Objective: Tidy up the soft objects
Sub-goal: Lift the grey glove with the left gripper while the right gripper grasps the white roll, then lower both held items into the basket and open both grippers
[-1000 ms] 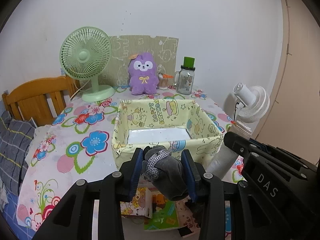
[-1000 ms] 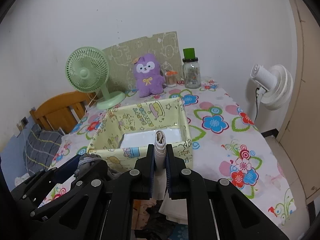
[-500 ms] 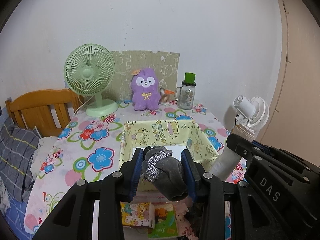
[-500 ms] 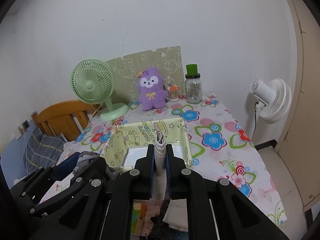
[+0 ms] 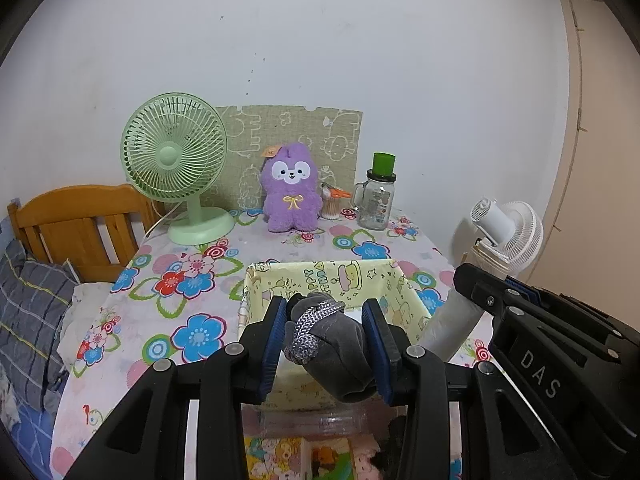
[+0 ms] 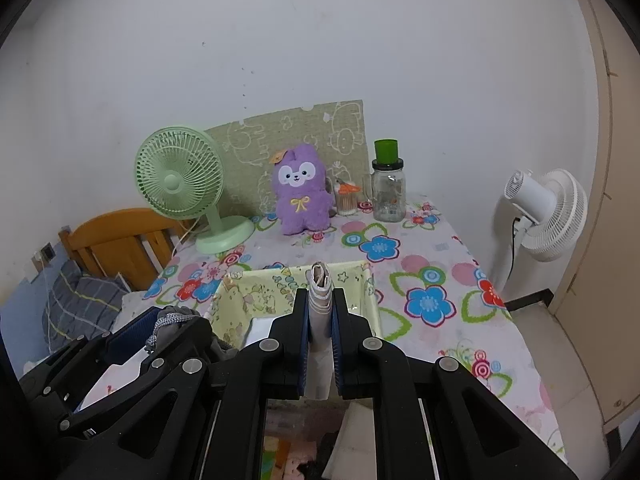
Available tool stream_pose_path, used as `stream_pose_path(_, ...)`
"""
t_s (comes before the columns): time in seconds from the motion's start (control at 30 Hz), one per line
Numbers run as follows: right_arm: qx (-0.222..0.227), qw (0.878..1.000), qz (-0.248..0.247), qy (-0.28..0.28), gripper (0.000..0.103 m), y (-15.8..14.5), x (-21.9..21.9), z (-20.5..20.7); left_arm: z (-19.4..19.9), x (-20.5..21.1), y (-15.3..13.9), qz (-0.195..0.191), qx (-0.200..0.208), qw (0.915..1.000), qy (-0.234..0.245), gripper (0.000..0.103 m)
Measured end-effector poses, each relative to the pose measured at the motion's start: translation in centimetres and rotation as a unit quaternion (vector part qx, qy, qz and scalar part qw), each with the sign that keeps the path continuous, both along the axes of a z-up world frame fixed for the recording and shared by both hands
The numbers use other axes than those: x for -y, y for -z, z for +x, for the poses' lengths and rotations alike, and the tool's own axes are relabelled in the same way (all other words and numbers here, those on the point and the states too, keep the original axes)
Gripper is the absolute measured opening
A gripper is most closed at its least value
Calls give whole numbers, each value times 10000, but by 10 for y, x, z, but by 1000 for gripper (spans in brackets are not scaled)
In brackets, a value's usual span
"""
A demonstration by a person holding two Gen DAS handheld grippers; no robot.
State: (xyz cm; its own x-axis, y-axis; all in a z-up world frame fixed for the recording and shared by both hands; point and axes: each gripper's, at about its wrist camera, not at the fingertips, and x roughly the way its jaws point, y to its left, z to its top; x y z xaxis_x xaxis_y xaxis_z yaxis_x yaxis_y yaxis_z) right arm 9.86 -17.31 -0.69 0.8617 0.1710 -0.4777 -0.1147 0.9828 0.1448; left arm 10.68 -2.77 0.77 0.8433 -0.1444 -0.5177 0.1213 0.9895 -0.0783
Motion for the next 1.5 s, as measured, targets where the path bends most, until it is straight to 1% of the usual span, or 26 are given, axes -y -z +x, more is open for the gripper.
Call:
stream_pose_path(0.43, -136, 9999, 55, 77, 13, 7, 10, 39, 37, 8, 5, -31, -106, 9999, -25, 39)
stream_pose_path(0.93, -328, 9994, 120, 57, 13, 23, 6, 89, 80, 9, 22, 113, -346, 9992, -140, 39)
stream_pose_path(1.13, -442, 9989, 141, 22, 13, 33, 4, 106, 97, 10, 34, 124, -510, 9985, -158, 40)
stream_pose_path(1.33, -596, 9982, 34, 62, 13, 47, 2, 120, 109, 10, 48, 207, -650, 9974, -222, 42)
stream_pose_path(1.37, -610, 9981, 7, 65, 13, 49, 1, 122, 110, 10, 50, 221, -683, 9971, -240, 43)
stream_pose_path(1.47, -663, 9978, -19, 61, 13, 55, -1, 126, 112, 8, 56, 189, -746, 9968, -198, 65)
stream_pose_path(1.5, -682, 9976, -25, 67, 13, 56, -1, 127, 113, 7, 57, 191, -742, 9969, -199, 67)
